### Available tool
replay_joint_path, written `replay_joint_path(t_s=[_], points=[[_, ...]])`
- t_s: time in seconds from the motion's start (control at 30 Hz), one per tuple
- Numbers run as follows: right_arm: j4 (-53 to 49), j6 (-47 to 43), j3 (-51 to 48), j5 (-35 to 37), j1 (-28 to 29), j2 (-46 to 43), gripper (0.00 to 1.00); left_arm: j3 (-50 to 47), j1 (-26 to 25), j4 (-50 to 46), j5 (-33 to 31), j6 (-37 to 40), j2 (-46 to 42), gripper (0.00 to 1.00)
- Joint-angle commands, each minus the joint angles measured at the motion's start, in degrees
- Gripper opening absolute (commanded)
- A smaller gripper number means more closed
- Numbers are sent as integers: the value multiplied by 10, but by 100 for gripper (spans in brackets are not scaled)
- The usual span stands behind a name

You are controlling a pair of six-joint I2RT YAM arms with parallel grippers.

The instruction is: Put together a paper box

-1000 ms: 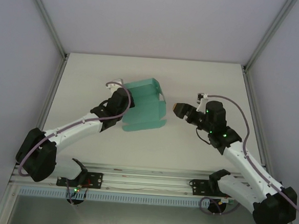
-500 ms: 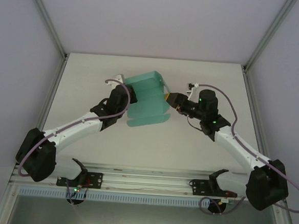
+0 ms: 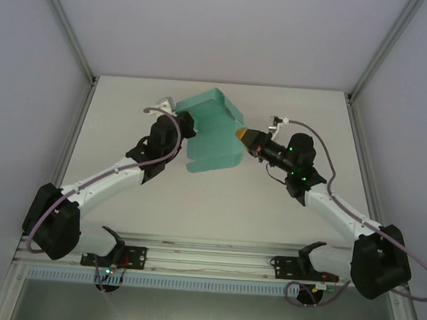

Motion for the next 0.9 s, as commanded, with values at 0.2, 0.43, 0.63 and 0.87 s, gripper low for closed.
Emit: replay_joint_path(t_s=[0.2, 0.43, 0.63, 0.87], points=[[-38, -45, 11, -22, 2, -39, 17, -12, 12, 78, 53, -15, 6, 0], [-492, -394, 70, 271, -4, -198, 59, -6, 12, -52, 43, 69, -25, 0], [-632, -521, 154, 332, -15, -179, 68, -28, 12, -104, 81, 119, -38, 0], [-565, -639, 195, 135, -13, -57, 74, -7, 11, -154, 103, 149, -16, 0]])
